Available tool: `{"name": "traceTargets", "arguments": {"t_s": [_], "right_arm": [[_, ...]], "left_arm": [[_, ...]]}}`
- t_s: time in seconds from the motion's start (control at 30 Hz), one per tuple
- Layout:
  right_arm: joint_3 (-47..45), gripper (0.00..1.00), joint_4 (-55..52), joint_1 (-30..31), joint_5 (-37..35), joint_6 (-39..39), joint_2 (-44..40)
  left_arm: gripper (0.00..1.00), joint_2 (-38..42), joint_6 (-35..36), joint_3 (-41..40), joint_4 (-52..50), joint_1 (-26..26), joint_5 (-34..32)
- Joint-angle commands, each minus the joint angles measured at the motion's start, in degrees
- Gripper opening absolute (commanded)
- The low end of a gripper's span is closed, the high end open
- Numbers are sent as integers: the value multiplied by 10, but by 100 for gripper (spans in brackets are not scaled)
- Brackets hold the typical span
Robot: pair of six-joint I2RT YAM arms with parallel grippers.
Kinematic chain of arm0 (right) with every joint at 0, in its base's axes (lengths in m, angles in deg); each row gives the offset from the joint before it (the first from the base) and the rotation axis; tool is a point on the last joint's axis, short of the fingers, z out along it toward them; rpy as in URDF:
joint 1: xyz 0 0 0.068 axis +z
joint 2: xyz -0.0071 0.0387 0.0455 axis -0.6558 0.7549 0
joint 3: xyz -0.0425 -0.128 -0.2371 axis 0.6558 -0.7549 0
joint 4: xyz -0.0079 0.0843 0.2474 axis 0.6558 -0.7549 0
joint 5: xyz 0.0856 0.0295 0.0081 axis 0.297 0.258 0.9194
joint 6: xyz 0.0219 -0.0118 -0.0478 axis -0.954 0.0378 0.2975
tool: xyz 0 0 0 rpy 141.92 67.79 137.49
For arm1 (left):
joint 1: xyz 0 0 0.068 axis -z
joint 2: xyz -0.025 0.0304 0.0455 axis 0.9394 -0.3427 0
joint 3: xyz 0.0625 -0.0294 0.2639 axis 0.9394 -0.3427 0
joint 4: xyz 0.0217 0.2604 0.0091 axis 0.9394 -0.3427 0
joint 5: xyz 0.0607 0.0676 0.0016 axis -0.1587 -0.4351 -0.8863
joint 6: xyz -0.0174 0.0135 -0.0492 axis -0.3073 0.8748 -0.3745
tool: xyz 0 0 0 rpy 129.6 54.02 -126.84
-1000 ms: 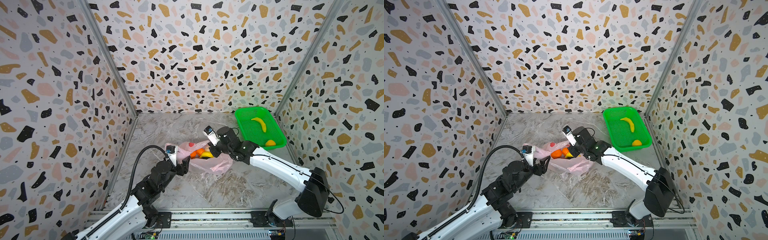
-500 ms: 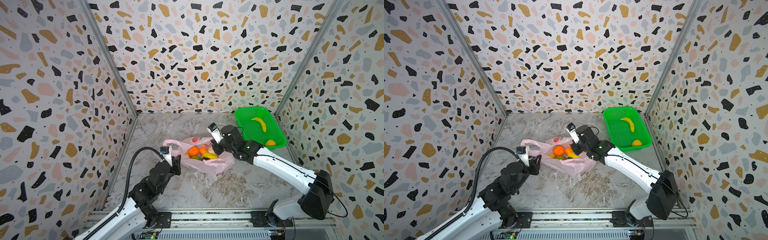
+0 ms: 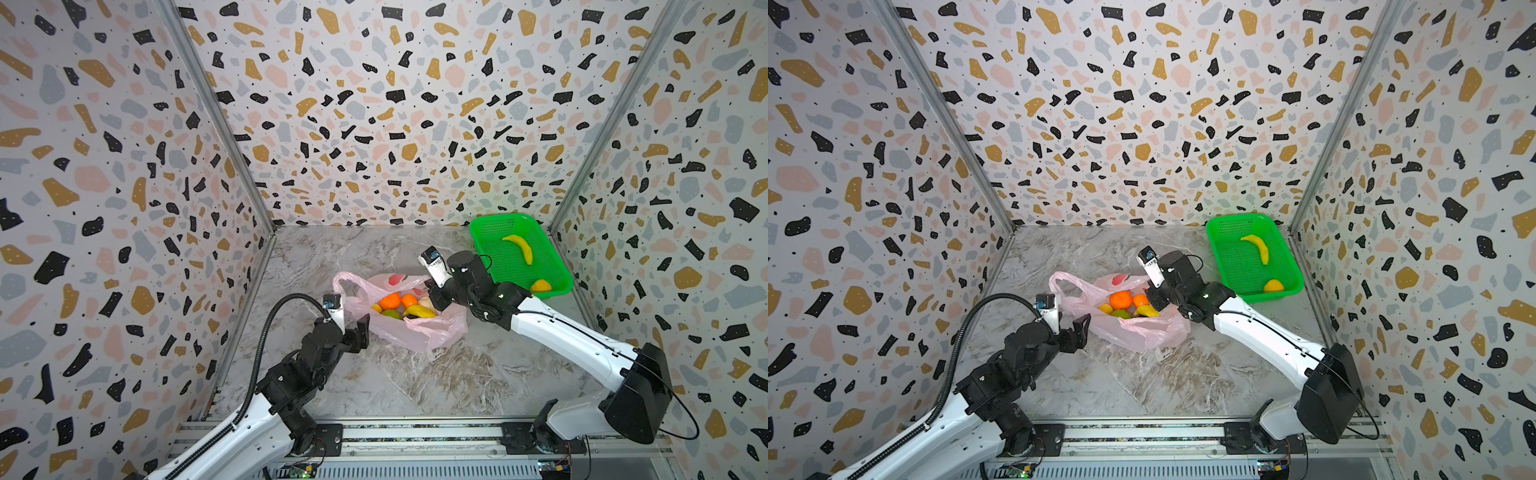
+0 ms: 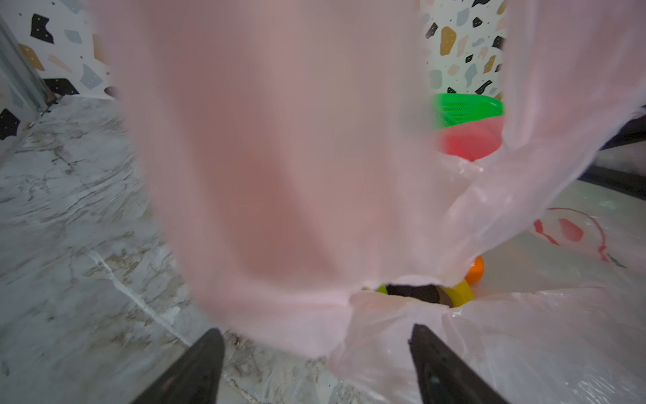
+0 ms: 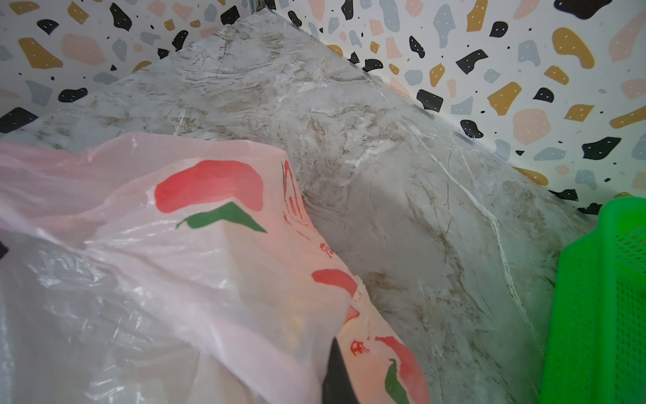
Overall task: Untie the knot of the plastic bag and take out the fruit
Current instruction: Open the plastic bag at the center of the table.
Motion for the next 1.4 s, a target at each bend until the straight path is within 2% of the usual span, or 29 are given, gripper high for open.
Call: {"name": "traceTargets", "arguments": {"t_s": [0.0,0.17,0.4,0.6,0.7,0.77,0.97,1.03,1.2,1.37], "right_arm": [[9,0,12,4,22,10,-19],[15,0,8,13,23,18,-15],[12,0,13,14,16,16,-21],[6,0,27,14,28,19,-33],[-3,0,35,14,30,20,-39],[-8,0,38,15,30,20,-44],[-16,0,36,14,28,23,-46],[-11,0,29,14,25,26,-38],[10,0,12,3,14,38,-13],[48,0,15,-16,24,52,14]], "left_arm": [[100,-4,64,31,41,2,45],[99,-50,84,66,29,2,46],[99,-108,62,56,47,0,18],[100,-137,81,51,93,-7,-24],[95,-163,91,60,119,-21,-16],[80,-179,96,64,135,-36,6],[18,-208,102,80,153,-58,51],[0,-209,98,88,150,-58,71],[0,-195,63,95,129,-56,118],[0,-131,15,71,100,-34,92]]}}
